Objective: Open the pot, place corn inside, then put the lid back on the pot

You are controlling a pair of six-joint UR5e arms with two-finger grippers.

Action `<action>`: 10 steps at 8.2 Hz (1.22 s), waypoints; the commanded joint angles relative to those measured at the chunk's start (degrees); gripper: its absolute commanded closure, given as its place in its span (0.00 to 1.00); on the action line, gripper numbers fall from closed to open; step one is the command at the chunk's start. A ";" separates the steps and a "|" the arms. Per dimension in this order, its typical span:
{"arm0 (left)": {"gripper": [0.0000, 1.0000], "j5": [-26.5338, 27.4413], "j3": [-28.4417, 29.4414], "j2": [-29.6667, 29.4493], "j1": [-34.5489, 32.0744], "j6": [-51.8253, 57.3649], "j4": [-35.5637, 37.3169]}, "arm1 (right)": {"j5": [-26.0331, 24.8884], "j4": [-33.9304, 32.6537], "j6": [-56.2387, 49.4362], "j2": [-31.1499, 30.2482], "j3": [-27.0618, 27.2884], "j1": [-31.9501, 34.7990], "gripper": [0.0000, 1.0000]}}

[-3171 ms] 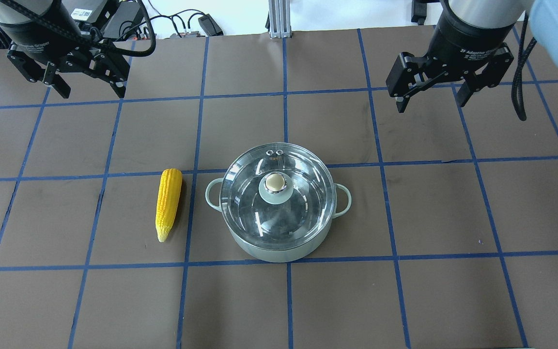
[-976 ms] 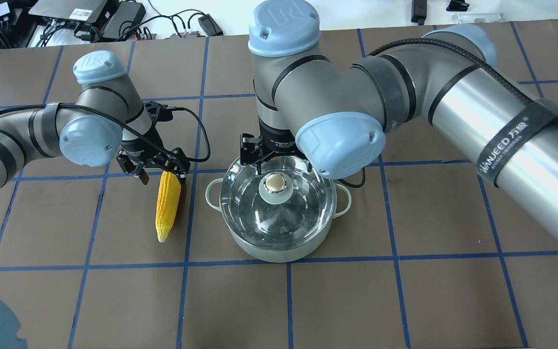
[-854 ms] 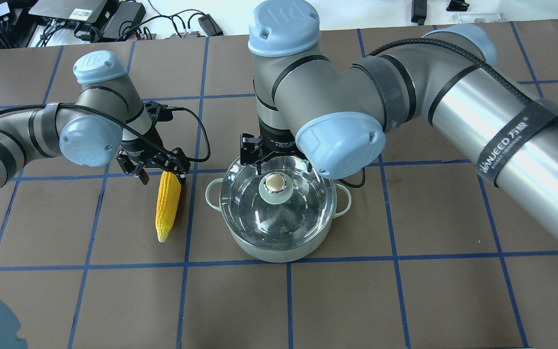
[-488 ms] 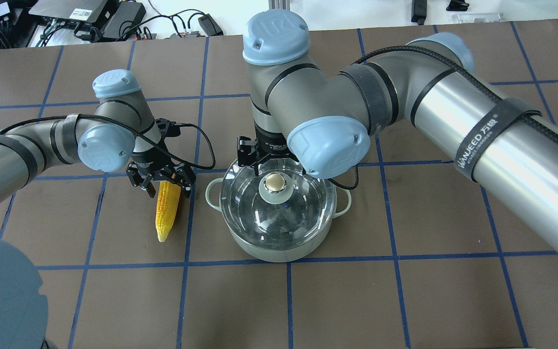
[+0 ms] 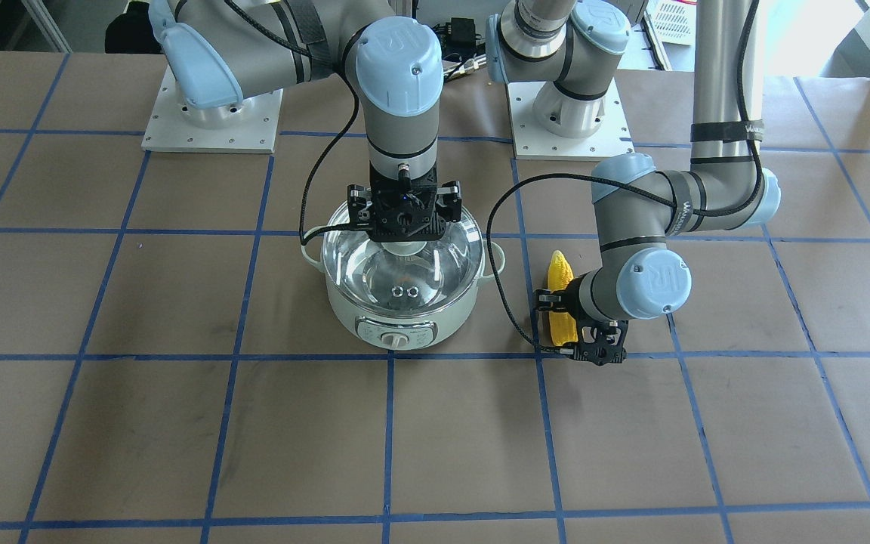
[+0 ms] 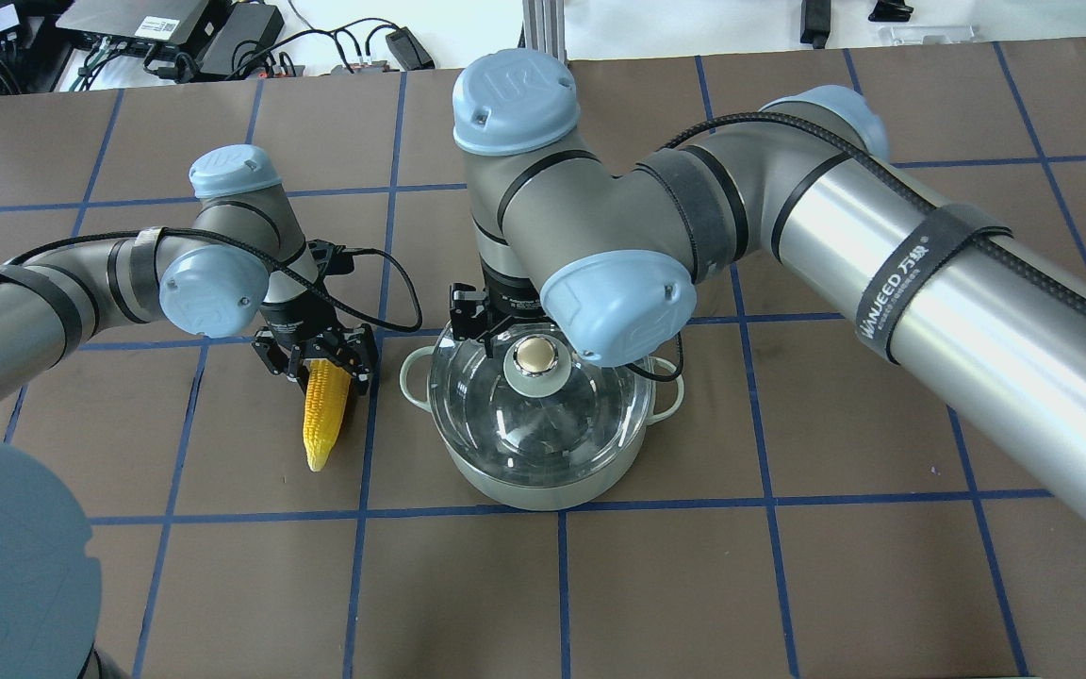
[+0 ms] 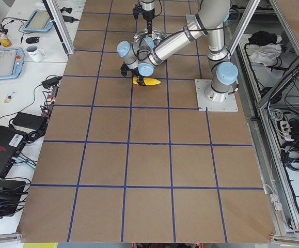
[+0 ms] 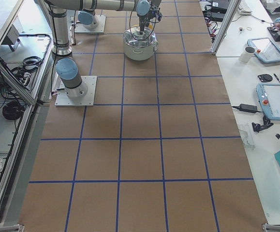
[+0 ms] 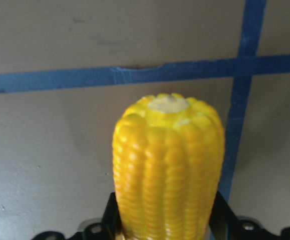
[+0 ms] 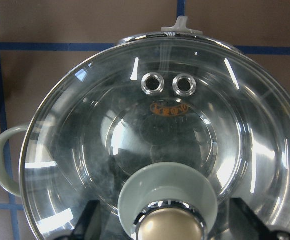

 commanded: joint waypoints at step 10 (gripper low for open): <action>1.00 3.12 21.73 12.92 0.35 -7.23 -24.40 | -0.15 0.29 2.46 0.03 0.15 0.09 0.75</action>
